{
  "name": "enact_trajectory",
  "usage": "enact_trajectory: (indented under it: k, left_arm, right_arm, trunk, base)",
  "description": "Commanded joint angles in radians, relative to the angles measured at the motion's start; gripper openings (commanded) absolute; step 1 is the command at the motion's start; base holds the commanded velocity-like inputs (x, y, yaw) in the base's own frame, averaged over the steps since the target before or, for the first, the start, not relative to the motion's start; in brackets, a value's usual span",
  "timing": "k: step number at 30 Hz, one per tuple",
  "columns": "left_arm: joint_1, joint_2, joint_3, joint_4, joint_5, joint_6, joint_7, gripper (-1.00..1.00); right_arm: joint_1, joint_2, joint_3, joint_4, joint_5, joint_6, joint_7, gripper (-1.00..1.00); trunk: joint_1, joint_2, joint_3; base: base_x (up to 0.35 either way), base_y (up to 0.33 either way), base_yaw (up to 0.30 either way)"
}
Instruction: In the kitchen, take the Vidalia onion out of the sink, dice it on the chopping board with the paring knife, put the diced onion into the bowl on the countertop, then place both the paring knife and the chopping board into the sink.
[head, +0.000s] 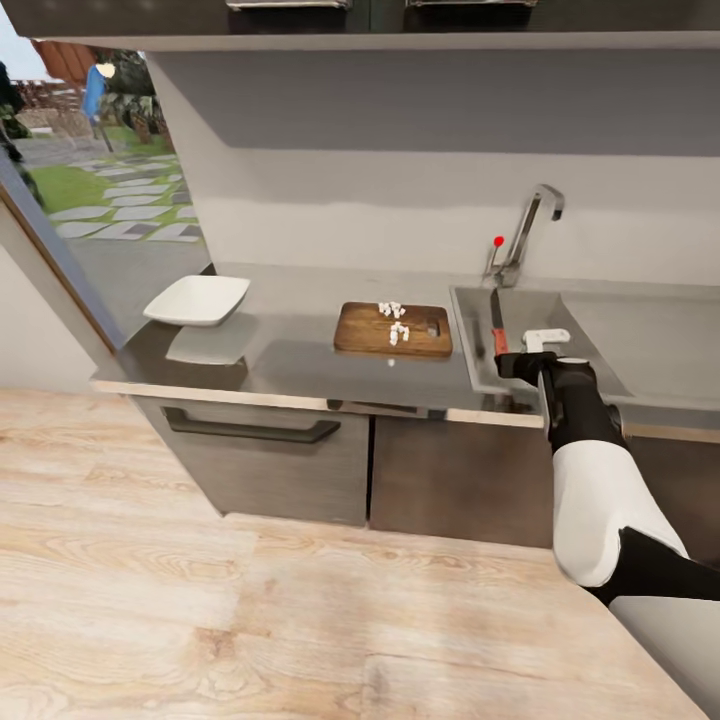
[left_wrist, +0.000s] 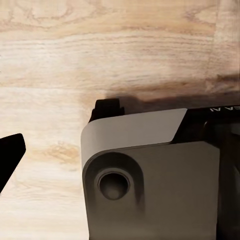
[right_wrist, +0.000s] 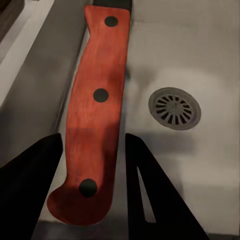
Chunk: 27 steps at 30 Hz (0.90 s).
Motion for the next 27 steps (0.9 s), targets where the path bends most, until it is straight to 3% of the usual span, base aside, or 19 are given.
enact_trajectory:
  k: [1,12,18,27]
  left_arm:
    - [-0.002,-0.001,-0.009,0.005,0.009,-0.008,0.001,1.0]
    - [-0.002,0.0,-0.009,0.005,0.009,-0.007,0.002,1.0]
    - [-0.002,0.001,-0.009,0.005,0.009,-0.006,0.002,1.0]
    - [-0.002,0.001,-0.009,0.005,0.009,-0.006,0.002,1.0]
  right_arm:
    - [-0.001,0.0,-0.003,0.001,0.01,0.002,0.009,-1.0]
    - [-0.001,-0.001,-0.005,0.05,0.011,-0.019,0.008,-1.0]
    - [-0.001,-0.052,-0.004,0.123,0.01,-0.02,0.006,-1.0]
    - [-0.001,-0.074,-0.003,0.175,0.011,-0.021,0.003,-1.0]
  trunk:
    - [0.0,0.0,-0.001]
    - [0.0,0.0,-0.001]
    - [0.0,0.0,-0.001]
    - [0.0,0.0,-0.001]
  base:
    - [0.276,-0.064,0.0]
    - [0.297,-0.087,0.0]
    - [0.189,-0.118,0.0]
    - [0.008,-0.011,0.0]
